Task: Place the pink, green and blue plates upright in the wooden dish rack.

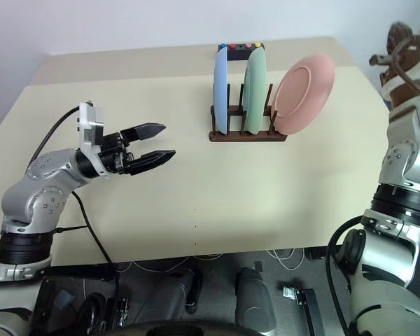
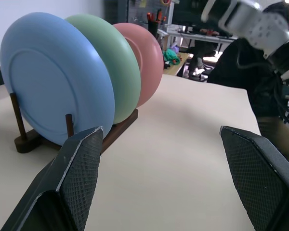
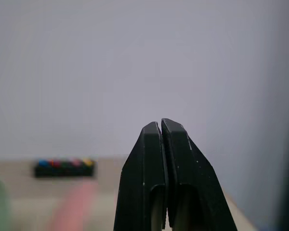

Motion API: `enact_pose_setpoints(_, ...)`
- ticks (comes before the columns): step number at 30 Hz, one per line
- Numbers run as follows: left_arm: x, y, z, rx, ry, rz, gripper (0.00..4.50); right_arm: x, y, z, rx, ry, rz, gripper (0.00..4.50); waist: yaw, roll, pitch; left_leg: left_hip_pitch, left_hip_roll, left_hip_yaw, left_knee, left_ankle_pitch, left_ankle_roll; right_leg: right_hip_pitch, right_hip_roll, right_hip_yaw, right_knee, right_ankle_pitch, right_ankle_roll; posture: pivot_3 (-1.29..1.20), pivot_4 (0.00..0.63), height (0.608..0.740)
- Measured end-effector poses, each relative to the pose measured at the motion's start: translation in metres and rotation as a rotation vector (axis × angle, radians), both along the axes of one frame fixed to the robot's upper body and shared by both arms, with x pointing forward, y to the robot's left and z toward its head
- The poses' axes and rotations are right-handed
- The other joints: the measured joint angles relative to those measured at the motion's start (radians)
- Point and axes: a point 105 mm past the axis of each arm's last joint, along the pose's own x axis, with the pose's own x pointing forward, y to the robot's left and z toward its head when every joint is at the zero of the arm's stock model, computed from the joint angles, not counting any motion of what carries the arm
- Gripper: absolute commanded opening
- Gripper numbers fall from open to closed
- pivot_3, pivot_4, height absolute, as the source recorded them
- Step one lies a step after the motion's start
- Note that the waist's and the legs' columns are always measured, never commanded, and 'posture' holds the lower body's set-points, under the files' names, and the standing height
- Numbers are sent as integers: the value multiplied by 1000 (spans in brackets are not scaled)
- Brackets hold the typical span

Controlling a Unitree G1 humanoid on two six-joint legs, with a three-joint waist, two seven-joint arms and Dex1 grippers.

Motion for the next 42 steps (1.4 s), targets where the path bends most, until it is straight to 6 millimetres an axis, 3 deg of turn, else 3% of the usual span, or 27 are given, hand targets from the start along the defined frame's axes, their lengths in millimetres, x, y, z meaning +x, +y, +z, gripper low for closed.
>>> enact_pose_setpoints(5,0,-1,0,1,-1,-6,3987,13,4,-51,-80,195,-17,40,-6,1,0,1,0,1,0,0,0,0,1,1,1,0,0,0,150,740)
enact_pose_setpoints(12,0,0,0,2,-1,-5,3987,22,32,-65,-58,220,110,40,0,1,0,0,0,1,1,0,0,0,0,1,0,0,0,0,150,740)
enact_pose_setpoints(20,0,0,0,2,0,-3,3987,22,54,-63,-81,240,226,40,1,1,0,0,0,1,1,0,0,0,0,1,0,0,0,0,150,740)
enact_pose_setpoints(32,0,0,0,1,0,-1,3987,15,87,-43,-140,181,374,40,1,1,0,0,0,1,1,0,0,0,0,1,0,0,0,0,150,740)
enact_pose_setpoints(42,1,0,0,0,1,8,3987,15,92,-40,-146,175,396,40,1,1,0,0,0,1,1,0,0,0,0,1,0,0,0,0,150,740)
